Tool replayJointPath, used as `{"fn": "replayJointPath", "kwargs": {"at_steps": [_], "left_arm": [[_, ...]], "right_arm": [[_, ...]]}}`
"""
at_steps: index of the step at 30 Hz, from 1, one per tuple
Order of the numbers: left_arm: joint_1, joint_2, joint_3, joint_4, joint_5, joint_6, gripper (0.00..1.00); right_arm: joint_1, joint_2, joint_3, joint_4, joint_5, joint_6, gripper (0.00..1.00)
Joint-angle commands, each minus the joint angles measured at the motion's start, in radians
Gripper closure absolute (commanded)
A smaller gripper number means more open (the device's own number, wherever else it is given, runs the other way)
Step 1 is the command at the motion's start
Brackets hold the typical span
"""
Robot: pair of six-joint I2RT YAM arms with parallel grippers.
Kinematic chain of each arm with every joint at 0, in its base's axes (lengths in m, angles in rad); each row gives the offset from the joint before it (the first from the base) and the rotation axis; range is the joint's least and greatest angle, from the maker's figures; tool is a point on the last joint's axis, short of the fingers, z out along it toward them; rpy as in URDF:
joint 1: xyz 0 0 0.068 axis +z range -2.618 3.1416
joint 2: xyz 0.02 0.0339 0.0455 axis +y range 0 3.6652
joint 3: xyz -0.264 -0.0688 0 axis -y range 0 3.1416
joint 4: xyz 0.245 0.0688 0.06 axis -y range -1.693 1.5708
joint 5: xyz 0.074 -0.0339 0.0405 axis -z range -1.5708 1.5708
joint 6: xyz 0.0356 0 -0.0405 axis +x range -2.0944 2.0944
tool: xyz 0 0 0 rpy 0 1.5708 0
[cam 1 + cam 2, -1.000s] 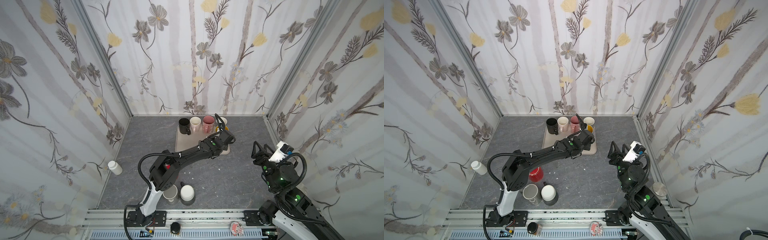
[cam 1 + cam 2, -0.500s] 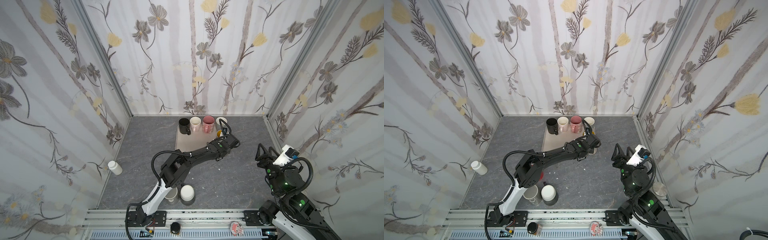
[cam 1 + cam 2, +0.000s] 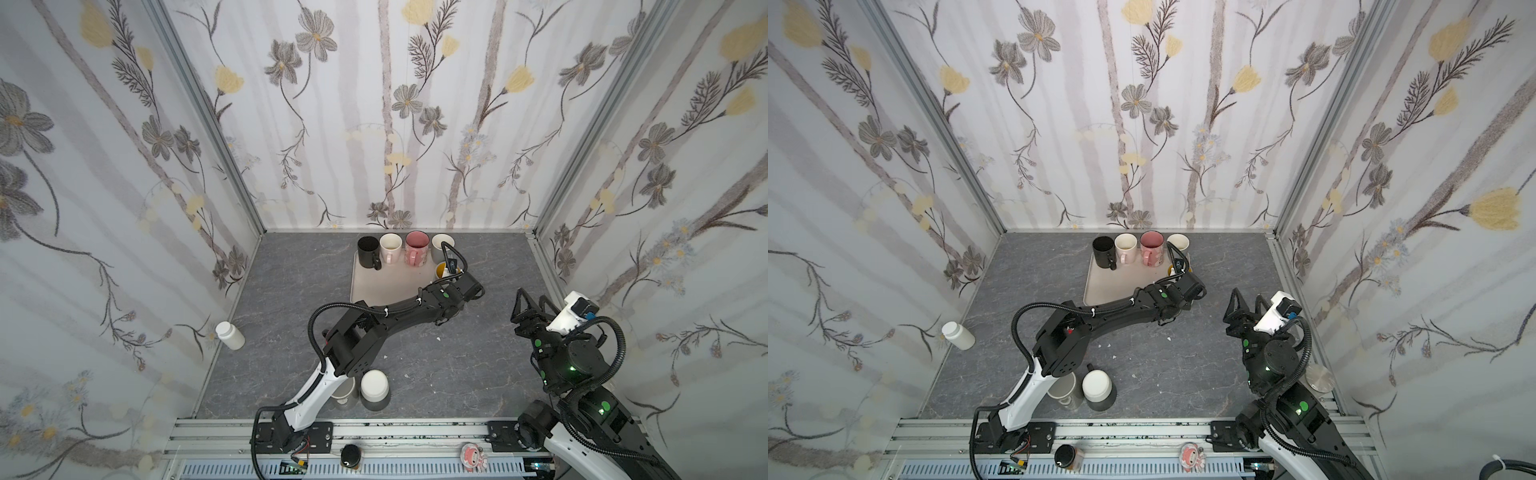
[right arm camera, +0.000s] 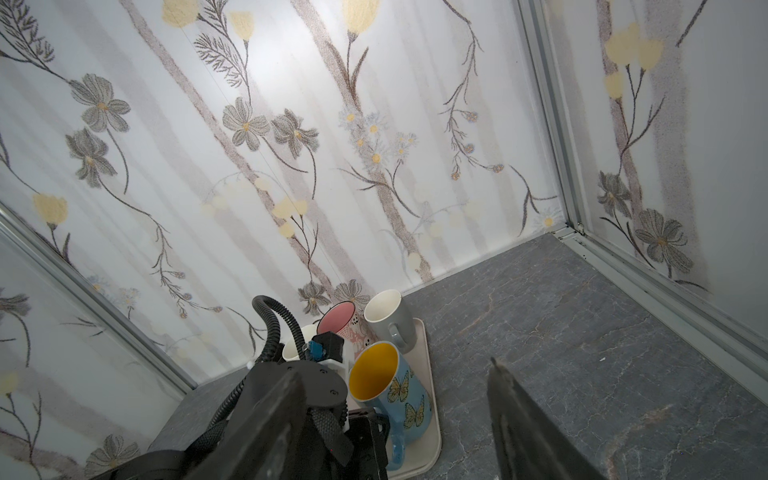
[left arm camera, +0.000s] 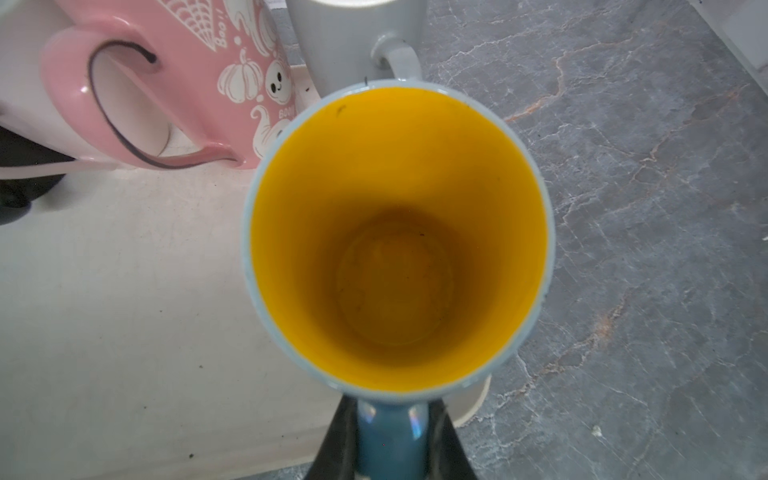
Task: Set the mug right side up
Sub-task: 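Lower the blue mug upright onto the tray beside the grey mug, open left gripper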
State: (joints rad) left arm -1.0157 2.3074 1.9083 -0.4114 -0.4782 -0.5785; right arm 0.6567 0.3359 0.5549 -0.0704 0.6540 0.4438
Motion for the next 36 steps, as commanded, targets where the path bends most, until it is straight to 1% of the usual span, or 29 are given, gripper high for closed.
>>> {"fn": "replayJointPath", "kwargs": {"at_steps": [1, 5, 8, 10, 12, 13, 17, 20, 23, 25, 27, 29, 31, 32, 36], "left_arm": [[-0.003, -0.022, -0.016, 0.037, 0.026, -0.038, 0.68], [-0.003, -0.06, -0.049, 0.058, 0.03, -0.047, 0.58], [-0.003, -0.117, -0.094, 0.088, 0.027, -0.053, 0.53], [-0.003, -0.167, -0.129, 0.11, 0.026, -0.051, 0.49], [-0.001, -0.227, -0.17, 0.141, 0.034, -0.036, 0.44], [-0.002, -0.26, -0.19, 0.152, 0.035, -0.026, 0.42], [0.001, -0.394, -0.283, 0.172, 0.019, 0.001, 0.34], [0.012, -0.528, -0.403, 0.214, 0.021, 0.013, 0.3], [0.039, -0.694, -0.554, 0.273, 0.02, 0.008, 0.24], [0.066, -0.81, -0.67, 0.319, 0.024, 0.004, 0.14], [0.1, -0.921, -0.77, 0.355, 0.038, 0.0, 0.0], [0.131, -1.016, -0.85, 0.38, 0.042, 0.002, 0.0], [0.16, -1.103, -0.922, 0.404, 0.057, 0.003, 0.0], [0.175, -1.142, -0.954, 0.411, 0.07, 0.002, 0.0], [0.211, -1.241, -1.033, 0.423, 0.125, 0.021, 0.0]], "right_arm": [[0.0, 0.005, -0.005, 0.011, 0.015, -0.004, 0.3], [0.0, 0.006, -0.005, 0.007, 0.008, 0.002, 0.3], [0.0, 0.014, -0.003, 0.002, -0.007, 0.006, 0.29], [0.001, 0.029, 0.0, -0.002, -0.033, 0.006, 0.28], [0.0, 0.06, 0.003, -0.002, -0.089, 0.004, 0.26], [0.0, 0.079, 0.005, -0.001, -0.128, -0.002, 0.26], [-0.001, 0.211, 0.014, 0.019, -0.349, -0.026, 0.23], [-0.002, 0.306, 0.009, 0.055, -0.51, -0.028, 0.23], [-0.002, 0.383, -0.014, 0.124, -0.67, -0.028, 0.23], [0.001, 0.439, -0.03, 0.185, -0.79, -0.03, 0.24], [0.019, 0.507, -0.051, 0.246, -0.882, -0.017, 0.25], [0.079, 0.571, -0.052, 0.258, -0.881, -0.032, 0.26], [0.154, 0.632, -0.03, 0.232, -0.823, -0.078, 0.24], [0.234, 0.666, -0.013, 0.216, -0.798, -0.102, 0.23], [0.352, 0.797, 0.027, 0.201, -0.777, -0.134, 0.21]]}}
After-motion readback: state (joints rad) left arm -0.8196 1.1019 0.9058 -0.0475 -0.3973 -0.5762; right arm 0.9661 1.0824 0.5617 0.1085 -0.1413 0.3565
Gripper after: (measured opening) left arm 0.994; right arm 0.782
